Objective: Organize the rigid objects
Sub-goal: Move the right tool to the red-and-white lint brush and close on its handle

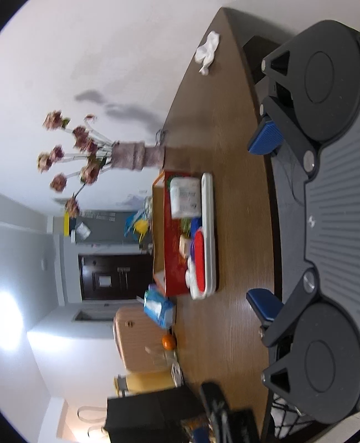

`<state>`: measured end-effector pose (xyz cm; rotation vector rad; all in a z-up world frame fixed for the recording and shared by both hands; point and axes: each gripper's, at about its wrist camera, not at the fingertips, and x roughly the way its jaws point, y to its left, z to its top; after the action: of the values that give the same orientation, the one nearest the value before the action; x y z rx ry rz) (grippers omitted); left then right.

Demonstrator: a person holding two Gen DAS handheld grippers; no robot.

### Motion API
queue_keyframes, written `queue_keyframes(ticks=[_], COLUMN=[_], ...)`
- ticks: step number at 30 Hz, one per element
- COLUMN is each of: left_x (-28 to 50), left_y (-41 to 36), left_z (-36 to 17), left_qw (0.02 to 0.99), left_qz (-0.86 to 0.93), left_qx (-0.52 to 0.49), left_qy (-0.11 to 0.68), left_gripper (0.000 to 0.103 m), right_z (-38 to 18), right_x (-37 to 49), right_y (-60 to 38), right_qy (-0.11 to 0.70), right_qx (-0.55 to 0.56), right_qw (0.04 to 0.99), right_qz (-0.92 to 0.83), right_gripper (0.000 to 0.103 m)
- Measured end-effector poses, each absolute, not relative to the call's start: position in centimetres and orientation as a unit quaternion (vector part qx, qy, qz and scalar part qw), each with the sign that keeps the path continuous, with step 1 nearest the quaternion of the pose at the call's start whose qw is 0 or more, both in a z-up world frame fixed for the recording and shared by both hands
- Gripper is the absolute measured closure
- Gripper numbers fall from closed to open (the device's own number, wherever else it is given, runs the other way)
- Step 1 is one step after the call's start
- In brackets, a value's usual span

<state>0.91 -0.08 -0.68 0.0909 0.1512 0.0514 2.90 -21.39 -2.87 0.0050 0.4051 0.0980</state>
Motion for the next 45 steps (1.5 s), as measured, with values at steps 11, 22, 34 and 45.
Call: queue_keyframes(ticks=[11,22,34,45], left_x=[6.6,12.0,17.5,22.3], left_y=[0.4,0.1,-0.5,-1.3], left_z=[-2.2,-1.2,-0.9,-1.2], left_qw=[0.992,0.991,0.985,0.971], left_qz=[0.024,0.025,0.010,-0.030], left_qx=[0.057,0.047,0.029,0.022], left_qy=[0.108,0.120,0.168,0.237], left_gripper=[0.000,0.000,0.000,0.000], right_z=[-4.0,-3.7,-3.0,-3.4], right_x=[8.6,13.1,18.2,24.5], right_y=[-23.3,-23.7,-25.5,-28.5], right_qy=[0.177,0.174,0.183,0.223], right_qx=[-0.014,-0.010,0.001,0.026], right_qw=[0.984,0.985,0.983,0.972], right_qz=[0.001,0.005,0.017,0.076], right_gripper=[0.000,0.000,0.000,0.000])
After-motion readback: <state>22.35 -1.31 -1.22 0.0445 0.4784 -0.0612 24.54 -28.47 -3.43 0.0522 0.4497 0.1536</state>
